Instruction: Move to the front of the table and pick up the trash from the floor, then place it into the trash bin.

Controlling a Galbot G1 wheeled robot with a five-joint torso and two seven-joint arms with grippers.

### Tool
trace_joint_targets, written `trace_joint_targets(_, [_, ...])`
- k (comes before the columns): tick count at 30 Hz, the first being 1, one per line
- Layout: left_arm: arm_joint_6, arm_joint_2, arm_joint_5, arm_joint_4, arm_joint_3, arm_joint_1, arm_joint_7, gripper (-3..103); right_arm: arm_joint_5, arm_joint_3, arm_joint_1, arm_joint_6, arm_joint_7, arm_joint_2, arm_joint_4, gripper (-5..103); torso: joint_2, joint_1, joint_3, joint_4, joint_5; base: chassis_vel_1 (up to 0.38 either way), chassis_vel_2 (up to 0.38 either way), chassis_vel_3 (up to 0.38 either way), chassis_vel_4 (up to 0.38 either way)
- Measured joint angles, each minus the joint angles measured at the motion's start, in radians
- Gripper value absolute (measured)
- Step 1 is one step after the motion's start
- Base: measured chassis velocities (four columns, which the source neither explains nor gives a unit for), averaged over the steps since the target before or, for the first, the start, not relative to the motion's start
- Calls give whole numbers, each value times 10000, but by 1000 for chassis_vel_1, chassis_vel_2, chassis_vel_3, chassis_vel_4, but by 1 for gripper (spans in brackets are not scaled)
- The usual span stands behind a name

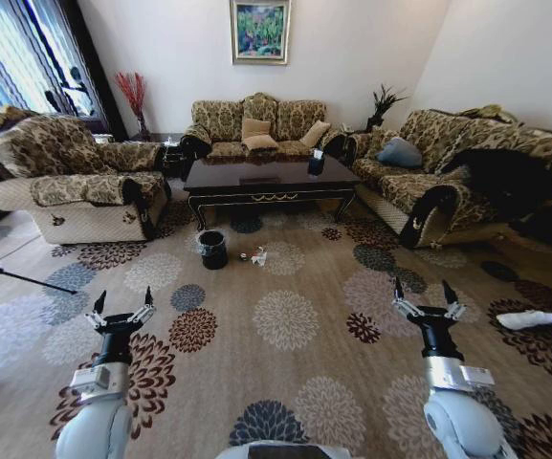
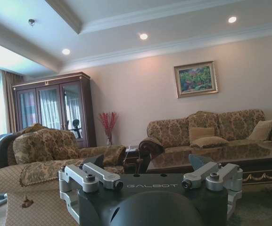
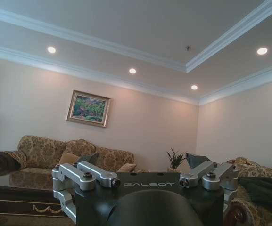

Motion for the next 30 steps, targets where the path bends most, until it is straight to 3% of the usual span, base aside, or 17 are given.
trace_joint_targets(30, [-566, 3, -418, 413, -151, -210, 425, 100, -90, -375, 22, 278, 74, 345, -242, 100, -1235, -536, -699, 0, 0, 0, 0, 0, 0])
